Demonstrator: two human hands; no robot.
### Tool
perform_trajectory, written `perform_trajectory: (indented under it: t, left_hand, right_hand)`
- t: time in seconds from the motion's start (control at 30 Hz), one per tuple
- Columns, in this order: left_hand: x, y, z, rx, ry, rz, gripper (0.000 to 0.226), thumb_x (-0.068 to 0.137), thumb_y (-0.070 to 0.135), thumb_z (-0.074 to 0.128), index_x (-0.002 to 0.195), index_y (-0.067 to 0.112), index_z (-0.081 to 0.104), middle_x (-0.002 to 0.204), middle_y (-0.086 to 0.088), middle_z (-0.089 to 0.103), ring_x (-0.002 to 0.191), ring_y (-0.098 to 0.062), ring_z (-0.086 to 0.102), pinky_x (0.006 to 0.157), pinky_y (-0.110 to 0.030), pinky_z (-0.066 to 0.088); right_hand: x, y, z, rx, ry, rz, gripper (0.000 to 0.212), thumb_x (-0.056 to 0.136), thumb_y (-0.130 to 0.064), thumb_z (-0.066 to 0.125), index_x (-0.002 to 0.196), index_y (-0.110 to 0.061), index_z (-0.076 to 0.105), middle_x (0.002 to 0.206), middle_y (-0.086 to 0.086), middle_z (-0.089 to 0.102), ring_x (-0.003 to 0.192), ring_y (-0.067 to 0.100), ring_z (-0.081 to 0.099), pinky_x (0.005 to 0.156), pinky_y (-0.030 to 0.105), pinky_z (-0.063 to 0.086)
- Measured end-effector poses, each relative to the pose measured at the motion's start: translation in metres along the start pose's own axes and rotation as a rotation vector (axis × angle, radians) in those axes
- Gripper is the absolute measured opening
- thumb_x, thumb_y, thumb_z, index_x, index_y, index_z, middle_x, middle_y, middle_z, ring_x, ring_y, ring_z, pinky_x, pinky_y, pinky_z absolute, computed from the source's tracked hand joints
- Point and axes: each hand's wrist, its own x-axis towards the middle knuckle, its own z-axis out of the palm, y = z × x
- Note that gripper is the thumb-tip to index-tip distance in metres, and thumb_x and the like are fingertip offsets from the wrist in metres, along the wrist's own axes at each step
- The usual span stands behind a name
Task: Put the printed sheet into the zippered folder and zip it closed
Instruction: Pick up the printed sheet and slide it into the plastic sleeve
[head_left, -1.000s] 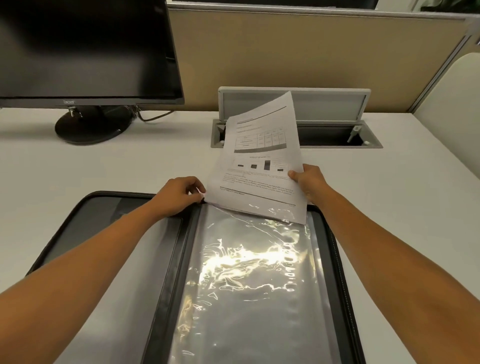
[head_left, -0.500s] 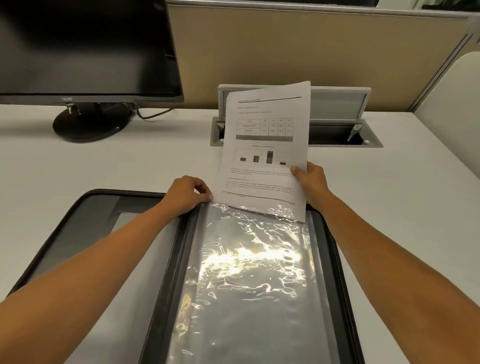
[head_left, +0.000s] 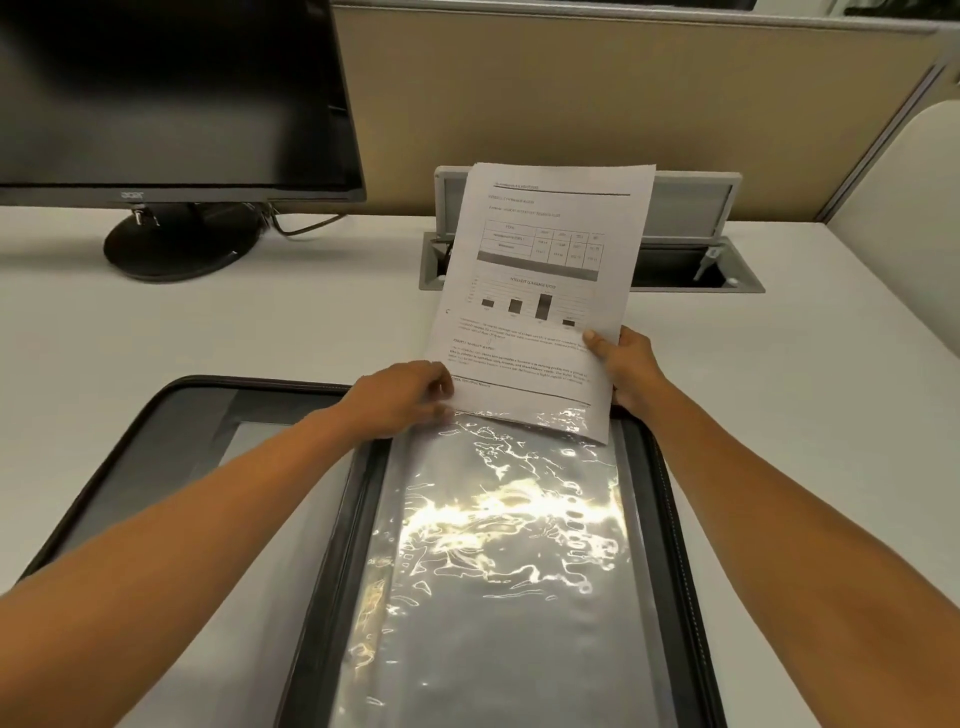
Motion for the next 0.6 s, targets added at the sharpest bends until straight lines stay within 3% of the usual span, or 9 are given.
perform_trajectory:
  t: [0.27, 0.4, 0.6]
  left_hand:
    - [-0.001, 0.008, 0.006, 0.038, -0.011, 0.020, 0.018, 0.084, 0.036, 0.061, 0.089, 0.019, 0.058, 0.099, 0.006, 0.049, 0.088, -0.012, 0.049, 0.069, -0.028, 0.037]
    - [-0.002, 0.007, -0.007, 0.031, -0.028, -0.021, 0.015, 0.079, 0.038, 0.066, 0.083, 0.026, 0.057, 0.086, 0.010, 0.057, 0.081, -0.011, 0.051, 0.057, -0.021, 0.032]
    - [-0.002, -0.007, -0.027, 0.059, -0.082, -0.044, 0.016, 0.074, 0.042, 0.071, 0.076, 0.030, 0.061, 0.096, 0.010, 0.061, 0.090, -0.011, 0.052, 0.069, -0.026, 0.036]
  right_hand:
    - [0.002, 0.001, 0.000, -0.015, -0.007, 0.012, 0.033, 0.089, -0.018, 0.056, 0.121, -0.011, 0.052, 0.114, 0.008, 0.061, 0.093, 0.023, 0.061, 0.080, 0.041, 0.053]
    - [0.005, -0.006, 0.001, -0.002, -0.010, -0.005, 0.030, 0.089, -0.018, 0.056, 0.118, -0.012, 0.053, 0.107, 0.005, 0.062, 0.083, 0.018, 0.063, 0.070, 0.036, 0.054]
    - [0.013, -0.014, 0.005, -0.055, -0.038, -0.009, 0.031, 0.089, -0.018, 0.056, 0.119, -0.011, 0.053, 0.112, 0.005, 0.061, 0.094, 0.021, 0.060, 0.088, 0.042, 0.050]
